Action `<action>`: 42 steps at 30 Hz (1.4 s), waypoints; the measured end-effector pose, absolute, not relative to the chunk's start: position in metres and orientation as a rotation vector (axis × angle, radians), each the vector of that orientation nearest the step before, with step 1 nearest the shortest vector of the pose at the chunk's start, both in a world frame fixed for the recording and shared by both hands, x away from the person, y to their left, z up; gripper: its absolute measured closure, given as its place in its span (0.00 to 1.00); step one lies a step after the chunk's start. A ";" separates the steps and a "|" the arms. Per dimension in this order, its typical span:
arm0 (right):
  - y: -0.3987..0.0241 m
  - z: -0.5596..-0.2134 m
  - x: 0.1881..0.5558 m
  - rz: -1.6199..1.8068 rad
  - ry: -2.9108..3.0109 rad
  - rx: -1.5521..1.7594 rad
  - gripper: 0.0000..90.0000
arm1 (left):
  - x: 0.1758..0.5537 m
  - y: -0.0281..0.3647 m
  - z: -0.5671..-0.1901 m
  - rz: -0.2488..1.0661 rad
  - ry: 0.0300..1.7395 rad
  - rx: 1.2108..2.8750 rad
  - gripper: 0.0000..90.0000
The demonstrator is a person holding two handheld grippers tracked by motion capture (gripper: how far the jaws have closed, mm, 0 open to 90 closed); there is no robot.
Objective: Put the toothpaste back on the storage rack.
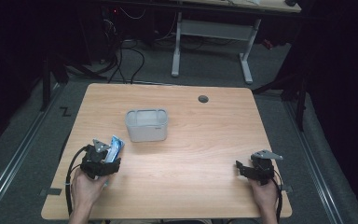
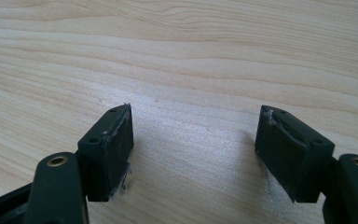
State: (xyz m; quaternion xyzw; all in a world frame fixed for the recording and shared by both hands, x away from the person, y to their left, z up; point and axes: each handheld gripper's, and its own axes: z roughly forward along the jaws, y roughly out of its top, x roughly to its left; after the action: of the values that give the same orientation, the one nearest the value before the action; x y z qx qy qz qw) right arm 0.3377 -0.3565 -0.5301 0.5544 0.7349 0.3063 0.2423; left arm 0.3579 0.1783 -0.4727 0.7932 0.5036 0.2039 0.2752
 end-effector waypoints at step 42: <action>-0.356 -0.530 0.338 0.833 2.004 1.516 0.31 | 0.422 0.164 -0.498 0.457 1.533 2.342 0.49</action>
State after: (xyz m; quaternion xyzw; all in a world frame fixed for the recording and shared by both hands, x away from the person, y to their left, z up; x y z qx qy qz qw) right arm 0.3377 -0.3560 -0.5301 0.5553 0.7340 0.3052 0.2443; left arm 0.4219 0.1643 -0.4983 0.8161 0.5344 0.1593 0.1521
